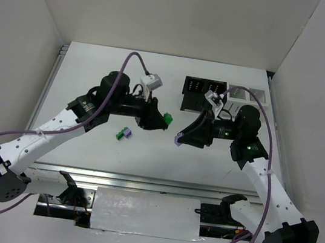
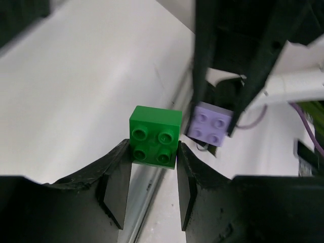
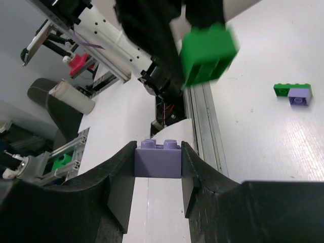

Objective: Sort the legos into containers by color

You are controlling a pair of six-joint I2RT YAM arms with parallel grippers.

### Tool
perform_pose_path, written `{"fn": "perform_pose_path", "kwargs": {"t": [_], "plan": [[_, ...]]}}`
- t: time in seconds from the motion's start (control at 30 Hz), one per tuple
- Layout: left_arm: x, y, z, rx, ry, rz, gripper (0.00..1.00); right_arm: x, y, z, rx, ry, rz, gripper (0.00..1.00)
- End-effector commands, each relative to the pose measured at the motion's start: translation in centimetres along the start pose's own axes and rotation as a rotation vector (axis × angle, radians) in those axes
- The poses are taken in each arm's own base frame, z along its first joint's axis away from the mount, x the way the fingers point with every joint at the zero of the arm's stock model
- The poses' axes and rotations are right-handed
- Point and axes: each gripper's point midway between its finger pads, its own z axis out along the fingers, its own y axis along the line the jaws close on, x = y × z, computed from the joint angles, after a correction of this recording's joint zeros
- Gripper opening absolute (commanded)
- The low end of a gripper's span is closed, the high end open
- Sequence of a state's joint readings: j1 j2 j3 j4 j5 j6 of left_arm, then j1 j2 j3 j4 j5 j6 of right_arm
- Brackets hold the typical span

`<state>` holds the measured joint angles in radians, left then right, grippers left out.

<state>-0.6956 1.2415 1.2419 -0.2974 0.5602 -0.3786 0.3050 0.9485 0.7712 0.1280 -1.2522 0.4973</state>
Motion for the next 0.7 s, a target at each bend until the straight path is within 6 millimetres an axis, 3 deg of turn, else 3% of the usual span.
{"fn": "perform_pose_path", "kwargs": {"t": [0.0, 0.1, 0.2, 0.23, 0.3, 0.33, 0.4, 0.47, 0.5, 0.53, 0.57, 0.6, 0.67], "plan": [[-4.0, 1.6, -2.4, -0.104, -0.182, 0.007, 0.00, -0.8, 0.1, 0.0, -0.017, 0.000, -0.042, 0.00], [-4.2, 2.3, -3.2, -0.124, -0.200, -0.001, 0.00, -1.4, -0.4, 0.0, -0.001, -0.010, -0.037, 0.00], [-4.3, 3.7, -3.8, -0.212, -0.218, -0.018, 0.00, -2.9, -3.6, -0.8, 0.203, -0.081, 0.012, 0.00], [-4.2, 4.3, -4.0, -0.247, -0.218, -0.024, 0.00, -4.3, -7.2, -2.1, 0.441, -0.168, 0.065, 0.00], [-4.1, 5.4, -4.5, -0.320, -0.213, -0.029, 0.00, -5.5, -11.0, -4.7, 0.707, -0.275, 0.129, 0.00], [-3.4, 6.3, -4.8, -0.369, -0.190, -0.044, 0.00, -6.5, -13.4, -7.7, 0.933, -0.369, 0.194, 0.00], [-2.9, 6.6, -5.0, -0.391, -0.164, -0.041, 0.00, -7.6, -15.8, -11.6, 1.165, -0.464, 0.289, 0.00], [-2.7, 6.4, -5.4, -0.393, -0.163, -0.030, 0.00, -6.3, -18.7, -16.5, 1.421, -0.517, 0.430, 0.00], [-2.7, 6.4, -5.5, -0.394, -0.166, -0.027, 0.00, -7.3, -19.0, -17.7, 1.461, -0.540, 0.435, 0.00], [-2.6, 6.4, -5.7, -0.400, -0.171, -0.026, 0.00, -7.1, -19.7, -18.9, 1.507, -0.529, 0.447, 0.00], [-2.6, 6.2, -5.9, -0.398, -0.178, -0.022, 0.00, -6.3, -21.7, -20.7, 1.584, -0.508, 0.498, 0.00], [-2.5, 6.1, -5.9, -0.394, -0.176, -0.020, 0.00, -7.3, -22.0, -21.5, 1.611, -0.501, 0.500, 0.00], [-2.2, 6.0, -5.9, -0.389, -0.167, -0.022, 0.00, -7.0, -24.0, -23.4, 1.697, -0.485, 0.538, 0.00]]}}
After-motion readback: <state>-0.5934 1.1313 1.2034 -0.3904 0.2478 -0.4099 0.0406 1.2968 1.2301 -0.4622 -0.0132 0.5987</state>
